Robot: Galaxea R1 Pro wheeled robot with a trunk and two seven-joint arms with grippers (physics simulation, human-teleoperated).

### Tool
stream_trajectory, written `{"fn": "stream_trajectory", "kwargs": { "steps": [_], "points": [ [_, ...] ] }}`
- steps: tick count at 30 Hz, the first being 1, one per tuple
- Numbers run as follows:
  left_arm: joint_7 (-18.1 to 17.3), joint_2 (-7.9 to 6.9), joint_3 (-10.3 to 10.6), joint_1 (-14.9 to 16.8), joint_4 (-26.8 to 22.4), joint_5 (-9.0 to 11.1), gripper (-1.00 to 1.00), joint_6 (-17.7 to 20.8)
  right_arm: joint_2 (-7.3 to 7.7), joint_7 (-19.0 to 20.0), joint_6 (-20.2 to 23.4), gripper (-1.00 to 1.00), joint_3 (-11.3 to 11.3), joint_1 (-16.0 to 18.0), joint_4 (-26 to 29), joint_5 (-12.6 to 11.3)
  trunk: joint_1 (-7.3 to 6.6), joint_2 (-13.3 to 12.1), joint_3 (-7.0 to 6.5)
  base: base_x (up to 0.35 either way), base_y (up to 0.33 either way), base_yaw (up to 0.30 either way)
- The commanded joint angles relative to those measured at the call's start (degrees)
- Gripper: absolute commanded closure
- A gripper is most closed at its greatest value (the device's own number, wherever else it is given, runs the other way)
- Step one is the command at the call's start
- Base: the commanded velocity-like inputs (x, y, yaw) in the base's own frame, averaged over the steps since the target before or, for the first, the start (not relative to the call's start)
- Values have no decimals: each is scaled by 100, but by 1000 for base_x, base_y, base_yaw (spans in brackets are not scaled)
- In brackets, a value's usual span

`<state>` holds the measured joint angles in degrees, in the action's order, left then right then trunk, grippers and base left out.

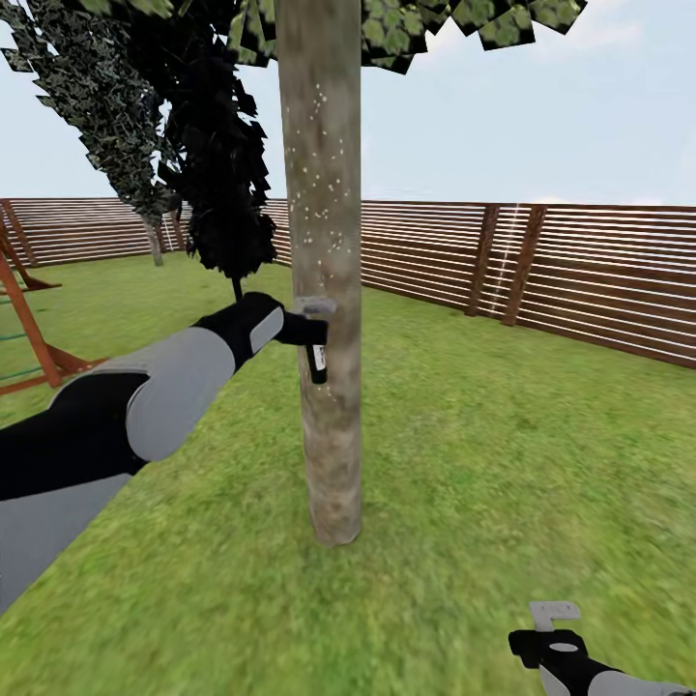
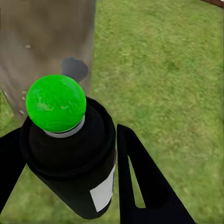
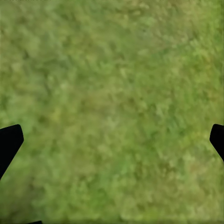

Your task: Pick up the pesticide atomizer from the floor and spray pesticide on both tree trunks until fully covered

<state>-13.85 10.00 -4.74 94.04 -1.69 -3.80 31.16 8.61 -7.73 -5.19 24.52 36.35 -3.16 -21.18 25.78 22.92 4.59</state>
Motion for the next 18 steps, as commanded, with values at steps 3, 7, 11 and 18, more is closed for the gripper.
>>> {"fn": "stream_trajectory", "kwargs": {
  "steps": [3,7,11,18],
  "points": [
    [313,0,24,-15,-219,9,100,-9,0,0,0,-100,0,-4,0,0,0,0,0,0,0,0],
    [378,0,60,-17,-777,25,100,24,0,0,0,-100,0,-3,0,0,0,0,0,0,0,0],
    [383,0,67,-17,-1096,37,100,70,0,0,0,-100,0,-4,0,0,0,0,0,0,0,0],
    [375,0,-3,-17,-459,38,100,68,0,0,0,-100,0,-1,0,0,0,0,0,0,0,0]
  ]
}}
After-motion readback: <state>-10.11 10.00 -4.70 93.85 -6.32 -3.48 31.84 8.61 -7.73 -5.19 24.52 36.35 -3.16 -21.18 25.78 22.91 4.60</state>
